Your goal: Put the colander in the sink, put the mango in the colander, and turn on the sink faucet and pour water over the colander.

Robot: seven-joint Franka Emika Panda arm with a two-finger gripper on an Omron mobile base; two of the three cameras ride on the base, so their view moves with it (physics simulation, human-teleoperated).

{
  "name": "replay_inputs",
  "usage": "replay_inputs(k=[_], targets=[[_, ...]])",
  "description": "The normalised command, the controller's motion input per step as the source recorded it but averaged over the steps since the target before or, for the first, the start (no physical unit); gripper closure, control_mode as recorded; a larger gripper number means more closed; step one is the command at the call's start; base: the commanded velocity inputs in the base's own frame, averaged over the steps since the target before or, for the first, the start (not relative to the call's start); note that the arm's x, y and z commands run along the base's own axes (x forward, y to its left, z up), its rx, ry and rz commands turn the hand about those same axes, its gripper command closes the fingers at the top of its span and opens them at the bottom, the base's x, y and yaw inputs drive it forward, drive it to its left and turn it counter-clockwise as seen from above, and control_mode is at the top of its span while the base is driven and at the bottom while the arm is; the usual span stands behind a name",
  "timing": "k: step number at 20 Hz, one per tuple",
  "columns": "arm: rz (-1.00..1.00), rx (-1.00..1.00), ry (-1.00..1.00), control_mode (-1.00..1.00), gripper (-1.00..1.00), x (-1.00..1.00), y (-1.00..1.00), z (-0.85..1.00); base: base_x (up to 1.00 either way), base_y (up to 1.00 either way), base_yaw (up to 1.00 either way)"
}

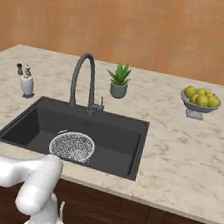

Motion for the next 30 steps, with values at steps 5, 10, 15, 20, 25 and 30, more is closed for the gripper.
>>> replay_inputs(k=[5, 10, 15, 20, 25, 30], targets=[[0.00, 0.00, 0.01, -1.00, 1.00, -0.16, -0.42, 0.10, 0.00, 0.00, 0.00], [-0.06, -0.02, 0.00, -1.00, 1.00, -0.14, -0.70, 0.26, 0.00, 0.00, 0.00], [-0.09, -0.02, -0.03, -1.00, 1.00, -0.20, -0.81, 0.14, 0.00, 0.00, 0.00], [-0.07, -0.01, 0.00, -1.00, 1.00, -0.21, -0.71, 0.41, 0.00, 0.00, 0.00], [0.00, 0.00, 0.00, -1.00, 1.00, -0.32, -0.68, 0.54, 0.00, 0.00, 0.00], [0.01, 0.00, 0.00, -1.00, 1.00, -0.47, -0.70, 0.47, 0.00, 0.00, 0.00]])
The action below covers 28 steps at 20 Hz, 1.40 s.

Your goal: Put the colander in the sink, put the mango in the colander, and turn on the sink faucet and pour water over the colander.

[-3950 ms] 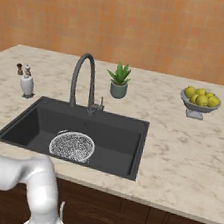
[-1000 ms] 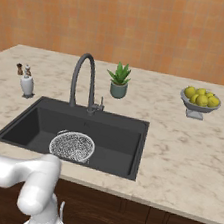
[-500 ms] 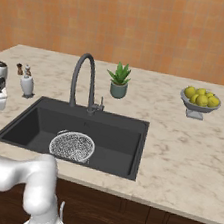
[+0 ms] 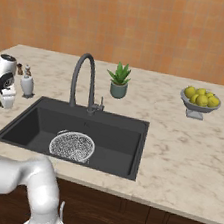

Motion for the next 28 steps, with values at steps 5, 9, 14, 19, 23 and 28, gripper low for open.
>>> replay_inputs(k=[5, 9, 14, 19, 23, 28], targets=[[0.13, -0.03, 0.00, -1.00, 1.00, -0.54, -0.72, 0.31, 0.00, 0.00, 0.00], [0.18, -0.01, 0.00, -1.00, 1.00, -0.52, -0.76, 0.24, 0.00, 0.00, 0.00], [0.18, -0.04, -0.06, -1.00, 1.00, -0.34, -0.76, 0.19, 0.00, 0.00, 0.00], [0.14, -0.02, -0.11, -1.00, 1.00, -0.27, -0.76, 0.13, 0.00, 0.00, 0.00], [0.20, -0.01, -0.10, -1.00, 1.00, -0.10, -0.82, 0.01, 0.00, 0.00, 0.00], [0.28, 0.00, -0.21, -1.00, 1.00, -0.10, -0.83, 0.00, 0.00, 0.00, 0.00]])
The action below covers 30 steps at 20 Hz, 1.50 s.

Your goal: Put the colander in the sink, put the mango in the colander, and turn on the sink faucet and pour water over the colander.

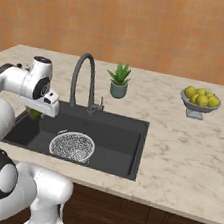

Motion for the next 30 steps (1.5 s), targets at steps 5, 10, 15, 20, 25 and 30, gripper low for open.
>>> replay_inputs(k=[5, 10, 15, 20, 25, 30], targets=[[0.31, 0.00, -0.15, -1.00, 1.00, -0.09, -0.90, 0.00, 0.00, 0.00, 0.00], [0.26, 0.00, -0.20, -1.00, 1.00, -0.03, -0.88, 0.00, 0.00, 0.00, 0.00], [0.18, 0.01, -0.10, -1.00, 1.00, 0.07, -0.89, 0.00, 0.00, 0.00, 0.00], [0.11, 0.06, 0.02, -1.00, 1.00, 0.21, -0.89, -0.05, 0.00, 0.00, 0.00], [0.14, 0.12, 0.12, -1.00, 1.00, 0.71, -0.56, -0.07, 0.00, 0.00, 0.00], [0.12, 0.10, 0.02, -1.00, 1.00, 0.70, -0.19, -0.22, 0.00, 0.00, 0.00]])
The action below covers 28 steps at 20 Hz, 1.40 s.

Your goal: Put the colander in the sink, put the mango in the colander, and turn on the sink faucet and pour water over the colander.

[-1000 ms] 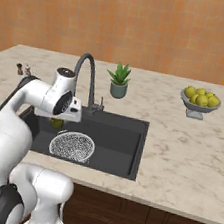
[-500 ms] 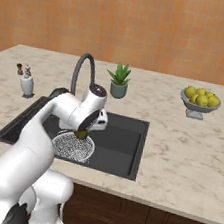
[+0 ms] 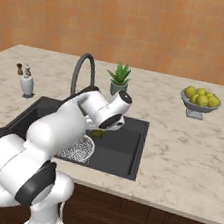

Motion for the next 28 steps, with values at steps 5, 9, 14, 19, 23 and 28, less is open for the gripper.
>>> replay_inputs(k=[5, 9, 14, 19, 23, 28], targets=[[0.09, 0.08, 0.01, -1.00, 1.00, 0.61, -0.02, -0.27, 0.00, 0.00, 0.00], [0.03, 0.00, 0.02, -1.00, 1.00, 0.39, 0.00, -0.35, 0.00, 0.00, 0.00], [0.00, 0.00, 0.00, -1.00, 1.00, 0.05, 0.12, -0.37, 0.00, 0.00, 0.00], [0.00, -0.02, -0.06, -1.00, 1.00, 0.00, 0.19, -0.34, 0.00, 0.00, 0.00], [0.00, -0.02, -0.08, -1.00, 1.00, 0.00, 0.24, -0.34, 0.00, 0.00, 0.00], [0.00, -0.01, -0.02, -1.00, 1.00, 0.06, 0.20, -0.33, 0.00, 0.00, 0.00]])
